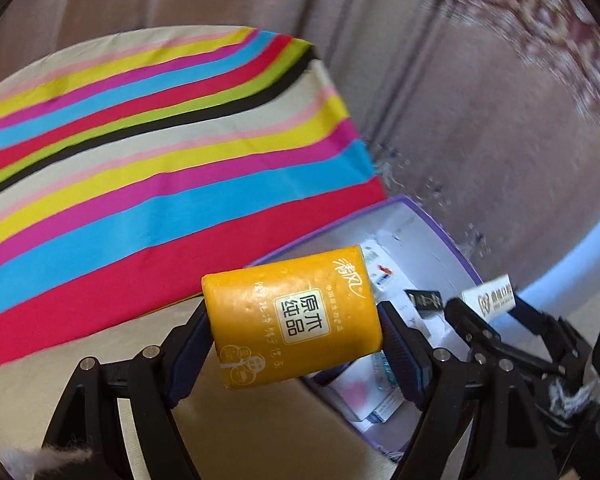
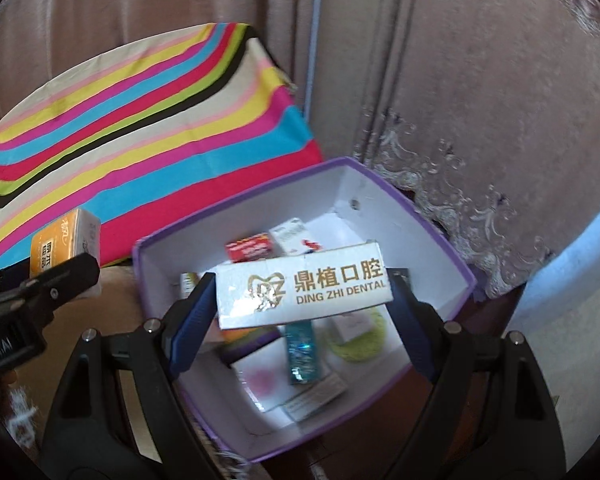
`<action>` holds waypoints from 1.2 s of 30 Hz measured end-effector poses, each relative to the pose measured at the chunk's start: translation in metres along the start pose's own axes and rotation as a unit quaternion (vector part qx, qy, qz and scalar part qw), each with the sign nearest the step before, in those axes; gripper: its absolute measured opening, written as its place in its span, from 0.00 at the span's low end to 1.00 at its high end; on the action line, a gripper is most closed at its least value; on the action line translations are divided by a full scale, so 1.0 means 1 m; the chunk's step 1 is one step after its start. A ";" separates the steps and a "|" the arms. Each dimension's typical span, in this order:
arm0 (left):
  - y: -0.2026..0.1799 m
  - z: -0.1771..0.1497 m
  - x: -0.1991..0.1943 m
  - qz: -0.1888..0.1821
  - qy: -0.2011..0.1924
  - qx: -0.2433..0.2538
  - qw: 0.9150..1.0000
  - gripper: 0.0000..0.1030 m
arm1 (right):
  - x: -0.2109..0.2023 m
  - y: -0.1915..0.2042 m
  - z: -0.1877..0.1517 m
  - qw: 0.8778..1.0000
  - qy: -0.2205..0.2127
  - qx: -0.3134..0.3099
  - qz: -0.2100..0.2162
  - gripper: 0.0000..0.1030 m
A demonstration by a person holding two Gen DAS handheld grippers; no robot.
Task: Organize objects
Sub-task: 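Carry both items into the purple-rimmed box and open both tools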
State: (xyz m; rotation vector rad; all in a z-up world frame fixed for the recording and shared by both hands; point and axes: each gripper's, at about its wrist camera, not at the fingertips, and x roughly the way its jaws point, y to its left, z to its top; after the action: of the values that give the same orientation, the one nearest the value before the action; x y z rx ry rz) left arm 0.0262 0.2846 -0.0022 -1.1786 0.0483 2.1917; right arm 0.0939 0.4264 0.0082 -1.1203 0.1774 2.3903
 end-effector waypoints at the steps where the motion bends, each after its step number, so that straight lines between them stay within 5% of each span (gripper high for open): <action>1: -0.007 0.003 0.005 -0.001 0.002 0.008 1.000 0.77 | 0.002 -0.006 0.000 1.000 0.001 0.003 -0.005 0.83; 12: -0.053 0.009 0.034 0.000 0.013 0.075 0.997 0.77 | 0.014 -0.047 0.001 0.999 0.007 0.027 -0.034 0.83; 36: -0.055 -0.004 0.033 -0.011 0.041 0.087 0.995 0.87 | 0.019 -0.056 -0.005 0.998 0.028 0.027 -0.046 0.86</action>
State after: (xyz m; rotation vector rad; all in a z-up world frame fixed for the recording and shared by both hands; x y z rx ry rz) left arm 0.0463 0.3440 -0.0151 -1.1627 0.2550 2.0728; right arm 0.1134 0.4808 -0.0044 -1.1474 0.2036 2.2620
